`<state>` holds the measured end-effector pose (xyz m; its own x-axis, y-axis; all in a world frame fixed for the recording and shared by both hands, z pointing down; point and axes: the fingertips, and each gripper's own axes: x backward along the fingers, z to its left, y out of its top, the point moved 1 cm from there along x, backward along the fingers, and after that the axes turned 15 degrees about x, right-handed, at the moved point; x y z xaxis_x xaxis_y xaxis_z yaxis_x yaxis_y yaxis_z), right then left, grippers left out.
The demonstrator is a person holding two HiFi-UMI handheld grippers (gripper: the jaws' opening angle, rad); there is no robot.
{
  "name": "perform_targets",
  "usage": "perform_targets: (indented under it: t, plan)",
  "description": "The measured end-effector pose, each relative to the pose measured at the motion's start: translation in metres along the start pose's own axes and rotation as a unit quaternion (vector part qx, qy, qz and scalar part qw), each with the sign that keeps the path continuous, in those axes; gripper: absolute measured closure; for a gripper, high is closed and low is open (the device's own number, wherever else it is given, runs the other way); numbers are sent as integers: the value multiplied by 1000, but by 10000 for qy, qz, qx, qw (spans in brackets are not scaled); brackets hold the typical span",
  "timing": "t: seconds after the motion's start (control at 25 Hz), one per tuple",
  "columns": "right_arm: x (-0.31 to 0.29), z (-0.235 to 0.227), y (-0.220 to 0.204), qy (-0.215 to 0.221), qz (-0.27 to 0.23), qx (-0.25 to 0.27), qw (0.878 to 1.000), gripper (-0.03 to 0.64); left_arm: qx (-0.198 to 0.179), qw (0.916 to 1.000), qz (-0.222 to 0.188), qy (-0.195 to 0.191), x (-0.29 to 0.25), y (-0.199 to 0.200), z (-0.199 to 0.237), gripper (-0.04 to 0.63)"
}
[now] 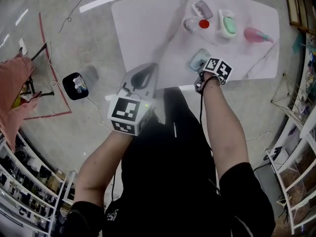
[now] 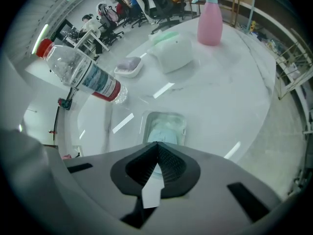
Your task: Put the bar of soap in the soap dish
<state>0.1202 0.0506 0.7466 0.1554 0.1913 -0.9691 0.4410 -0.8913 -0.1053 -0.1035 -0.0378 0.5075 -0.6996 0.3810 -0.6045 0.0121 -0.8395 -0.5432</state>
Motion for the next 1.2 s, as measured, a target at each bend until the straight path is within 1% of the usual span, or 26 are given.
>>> perform_targets:
  t: [0.12, 0.24, 0.4, 0.6, 0.72, 0.96, 1.12, 1.2]
  plan:
    - [-9, 5, -15, 237, 173, 20, 9996, 601, 33, 10000, 14, 59, 3, -7, 2, 588]
    - [-13, 6, -20, 362, 125, 43, 9993, 601, 80, 9999, 30, 105, 5, -14, 5, 588]
    - [-15, 10, -17, 450, 152, 300, 9984, 600, 154, 9998, 22, 159, 6, -23, 9, 588]
    - [-10, 8, -9, 331, 75, 430, 9985, 601, 208, 9997, -47, 136, 9, -26, 1, 588]
    - [-13, 10, -3, 282, 45, 606, 9978, 601, 259, 9995, -79, 185, 15, -24, 3, 588]
    - [-13, 5, 19, 175, -205, 927, 9953, 600, 399, 9987, -167, 275, 20, -23, 7, 588]
    - [-10, 5, 21, 138, -274, 913, 9954, 600, 464, 9982, -210, 304, 17, -24, 12, 588]
    - [-6, 8, 20, 74, -387, 1099, 9932, 600, 504, 9980, -227, 294, 14, -25, 12, 588]
